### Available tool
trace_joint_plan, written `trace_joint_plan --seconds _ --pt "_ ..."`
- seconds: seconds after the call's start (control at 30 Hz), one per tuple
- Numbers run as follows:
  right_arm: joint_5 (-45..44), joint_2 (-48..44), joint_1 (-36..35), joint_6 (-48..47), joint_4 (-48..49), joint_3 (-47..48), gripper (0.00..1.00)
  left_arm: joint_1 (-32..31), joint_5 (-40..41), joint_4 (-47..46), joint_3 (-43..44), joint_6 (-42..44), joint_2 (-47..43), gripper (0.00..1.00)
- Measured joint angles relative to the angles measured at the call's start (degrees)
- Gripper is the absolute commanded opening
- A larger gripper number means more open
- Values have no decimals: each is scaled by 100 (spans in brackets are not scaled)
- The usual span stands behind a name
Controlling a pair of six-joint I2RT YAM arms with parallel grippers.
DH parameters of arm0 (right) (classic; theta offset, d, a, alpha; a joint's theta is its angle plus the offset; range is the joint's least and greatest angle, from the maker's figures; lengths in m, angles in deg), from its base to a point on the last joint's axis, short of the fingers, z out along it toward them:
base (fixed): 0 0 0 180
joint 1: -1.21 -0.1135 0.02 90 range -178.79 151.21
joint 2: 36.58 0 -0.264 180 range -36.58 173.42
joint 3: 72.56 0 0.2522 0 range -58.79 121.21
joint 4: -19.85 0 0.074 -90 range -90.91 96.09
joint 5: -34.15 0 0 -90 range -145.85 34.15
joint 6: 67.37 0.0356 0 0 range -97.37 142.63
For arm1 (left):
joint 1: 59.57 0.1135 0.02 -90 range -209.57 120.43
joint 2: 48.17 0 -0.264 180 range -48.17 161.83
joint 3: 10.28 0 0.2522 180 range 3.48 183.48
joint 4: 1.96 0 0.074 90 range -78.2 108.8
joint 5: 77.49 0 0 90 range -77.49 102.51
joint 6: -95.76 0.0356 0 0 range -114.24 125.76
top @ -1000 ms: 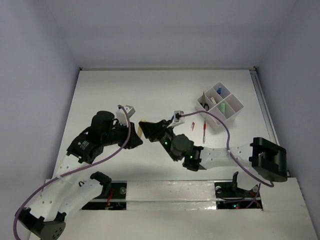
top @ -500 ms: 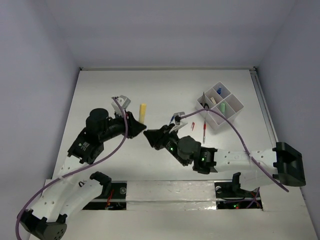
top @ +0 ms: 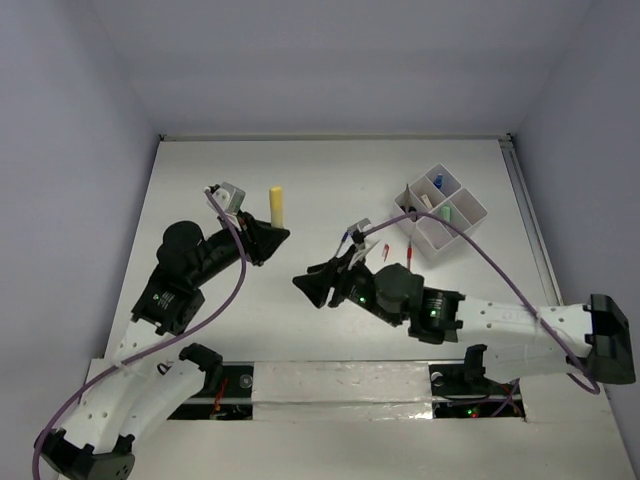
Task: Sort the stationery into containers
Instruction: Close the pen cap on the pen, then place the pen in the storage box.
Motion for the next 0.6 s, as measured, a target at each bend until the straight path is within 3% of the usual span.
trace_joint_plan --seconds 0.13,0.3,0.6 --pt "531 -553 238 -442 -457 140 74 0 -175 -22 -83 37 -66 0" --pt "1526 -839 872 -1097 -811 605 93 2 -1054 -164 -409 13 -107 0" --pt "2618 -503 1377 -1825 -1344 1731 97 -37 -2647 -990 -800 -391 -173 0"
